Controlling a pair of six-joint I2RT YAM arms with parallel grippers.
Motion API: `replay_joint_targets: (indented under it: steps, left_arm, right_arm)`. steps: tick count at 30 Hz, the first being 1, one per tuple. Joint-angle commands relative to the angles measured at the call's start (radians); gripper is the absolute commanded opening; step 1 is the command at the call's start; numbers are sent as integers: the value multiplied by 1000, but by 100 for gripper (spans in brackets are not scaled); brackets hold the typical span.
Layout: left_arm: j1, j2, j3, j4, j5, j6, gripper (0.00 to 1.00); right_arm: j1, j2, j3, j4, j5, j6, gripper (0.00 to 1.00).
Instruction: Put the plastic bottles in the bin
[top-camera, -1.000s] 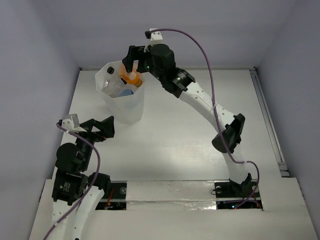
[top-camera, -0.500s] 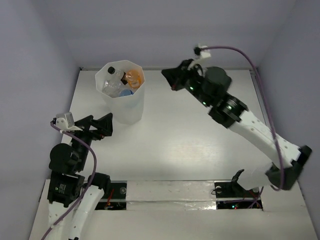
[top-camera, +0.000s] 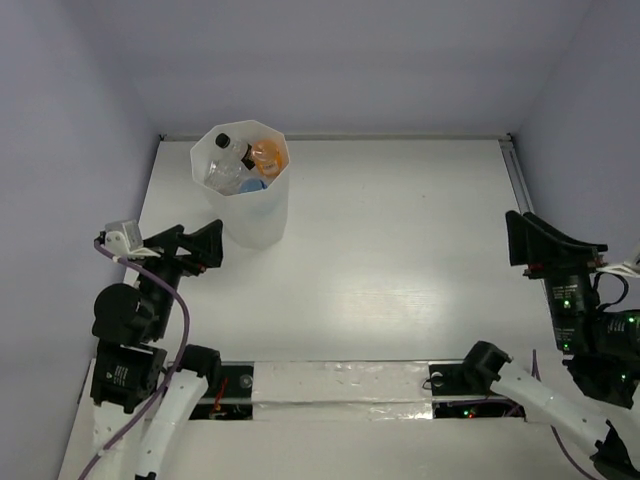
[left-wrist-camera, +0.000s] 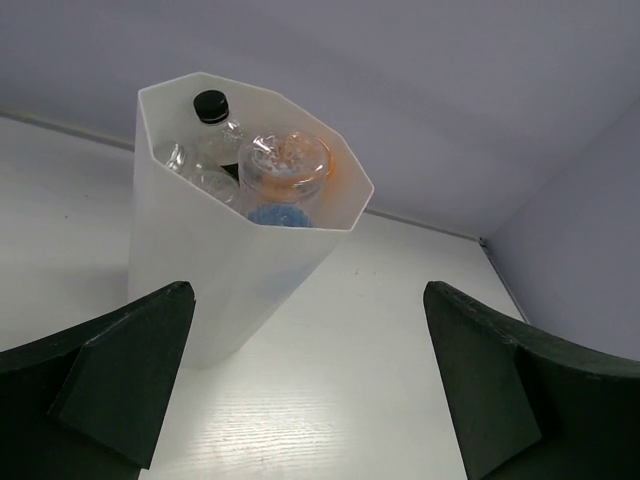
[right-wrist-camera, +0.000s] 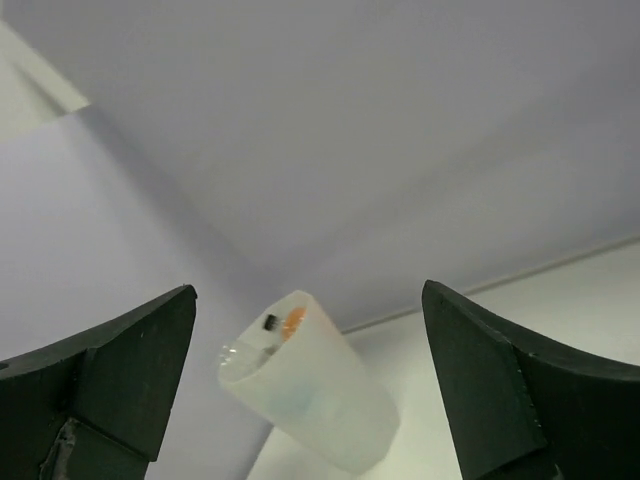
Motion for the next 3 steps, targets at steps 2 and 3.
replay_joint_targets:
  steps: [2, 3]
  left_arm:
    - [2, 0, -32, 25, -13, -21, 99]
    - [2, 5, -37, 30, -7, -32, 99]
  right_arm:
    - [0, 13, -60, -139, 123, 30, 100]
    - [0, 24, -60, -116, 119, 24, 100]
